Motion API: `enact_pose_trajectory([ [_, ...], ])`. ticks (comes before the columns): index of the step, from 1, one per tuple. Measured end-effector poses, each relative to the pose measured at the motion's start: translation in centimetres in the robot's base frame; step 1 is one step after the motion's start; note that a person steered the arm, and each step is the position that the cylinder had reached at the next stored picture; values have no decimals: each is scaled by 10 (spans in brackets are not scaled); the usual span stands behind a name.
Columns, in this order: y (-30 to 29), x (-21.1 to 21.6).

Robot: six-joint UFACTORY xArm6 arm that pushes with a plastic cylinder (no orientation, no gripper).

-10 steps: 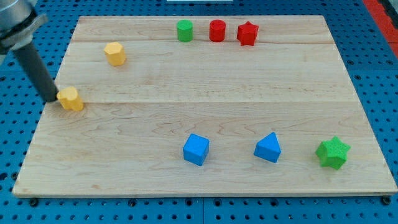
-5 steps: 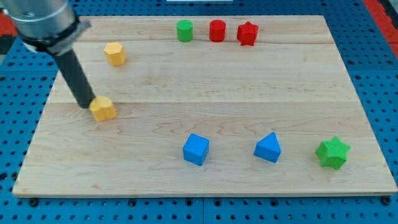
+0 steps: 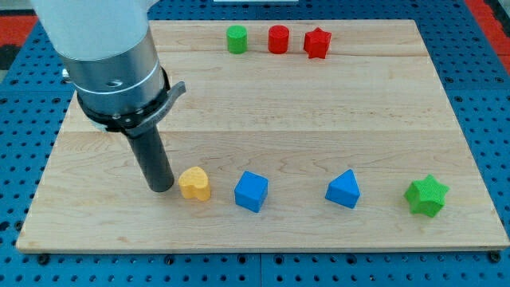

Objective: Move the yellow heart to the left of blue cube

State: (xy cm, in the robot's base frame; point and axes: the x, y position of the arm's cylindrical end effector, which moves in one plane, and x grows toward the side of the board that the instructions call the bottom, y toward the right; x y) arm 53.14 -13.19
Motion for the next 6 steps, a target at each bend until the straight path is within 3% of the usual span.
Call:
enact_pose_trajectory([
  [1, 8, -29],
  [3, 78, -29],
  [6, 91, -20],
])
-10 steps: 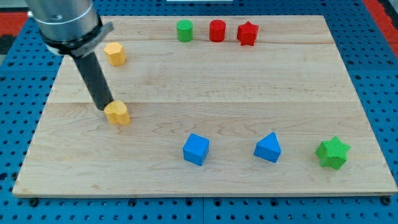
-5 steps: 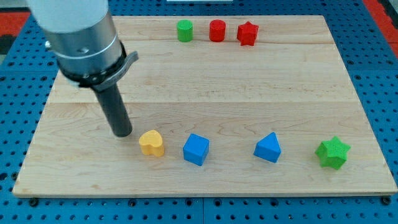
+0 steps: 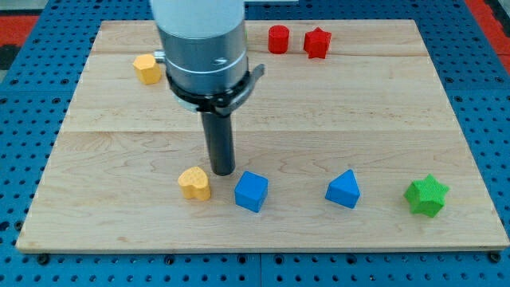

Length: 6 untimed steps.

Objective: Move the yellow heart to the left of blue cube

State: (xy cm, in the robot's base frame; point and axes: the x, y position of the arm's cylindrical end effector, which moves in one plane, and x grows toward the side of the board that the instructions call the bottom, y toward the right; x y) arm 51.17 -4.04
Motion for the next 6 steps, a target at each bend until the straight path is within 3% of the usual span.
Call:
enact_pose_trajectory([
  [5, -36, 10],
  [6, -36, -10],
])
